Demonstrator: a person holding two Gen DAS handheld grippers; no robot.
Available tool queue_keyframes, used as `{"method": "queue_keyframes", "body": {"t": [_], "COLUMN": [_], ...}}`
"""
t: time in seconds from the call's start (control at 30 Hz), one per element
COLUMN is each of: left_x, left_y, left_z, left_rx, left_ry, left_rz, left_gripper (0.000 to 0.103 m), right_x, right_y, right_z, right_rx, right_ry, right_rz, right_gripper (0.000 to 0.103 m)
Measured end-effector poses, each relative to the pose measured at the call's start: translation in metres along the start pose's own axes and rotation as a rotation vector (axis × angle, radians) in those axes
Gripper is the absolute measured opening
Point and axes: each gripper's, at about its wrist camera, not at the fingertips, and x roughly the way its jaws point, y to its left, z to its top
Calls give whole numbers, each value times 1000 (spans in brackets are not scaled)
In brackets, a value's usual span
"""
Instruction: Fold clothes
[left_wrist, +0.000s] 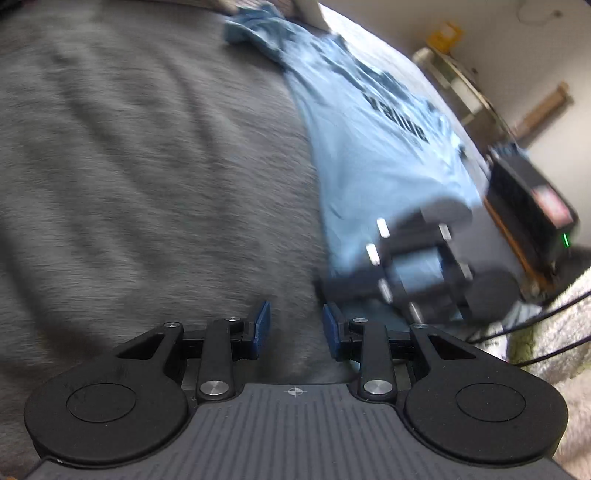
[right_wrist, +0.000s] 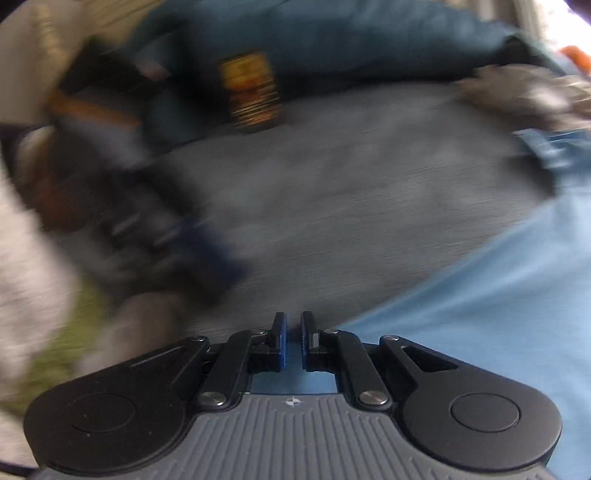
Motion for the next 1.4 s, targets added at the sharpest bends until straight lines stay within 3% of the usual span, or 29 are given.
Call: {"method": "queue_keyframes", "body": {"t": [0.13, 0.17, 0.23, 0.43, 0.53, 0.7, 0.8, 0.93, 1.17, 1.4], "left_x": [-1, 2, 12, 53, 73, 78, 69, 50, 32, 34], "left_y": [4, 0, -10, -48, -58, -58, -50, -43, -41, -44], "left_z": [9, 13, 20, 36, 34, 18, 9, 5, 11, 33], "left_rx": [-3, 11, 40, 149, 175, 190, 144, 112, 66, 27], "left_ry": [-43, -52, -64, -35, 29, 104, 125, 132, 46, -30], "left_rz": [-20, -37, -82, -185, -188, -167, -164, -147, -161, -124], "left_gripper": [31, 31, 31, 31, 31, 31, 31, 31, 33, 34], "right_x": [-27, -41, -74, -189, -231, -267, -274, -296, -324, -280], "right_y": [-18, -29, -54, -106, -114, -89, -58, -33, -52, -99], "right_z": [2, 0, -12, -93, -144, -211, -238, -250, -214, -126], "right_rx": [146, 218, 372, 778, 933, 930, 866, 911, 889, 708], "right_ry": [-53, -87, -167, -336, -333, -154, -37, -9, -215, -301], "right_rz": [30, 3, -77, -479, -669, -853, -861, -820, -853, -713], "right_gripper": [9, 9, 9, 9, 9, 9, 9, 9, 14, 17]}}
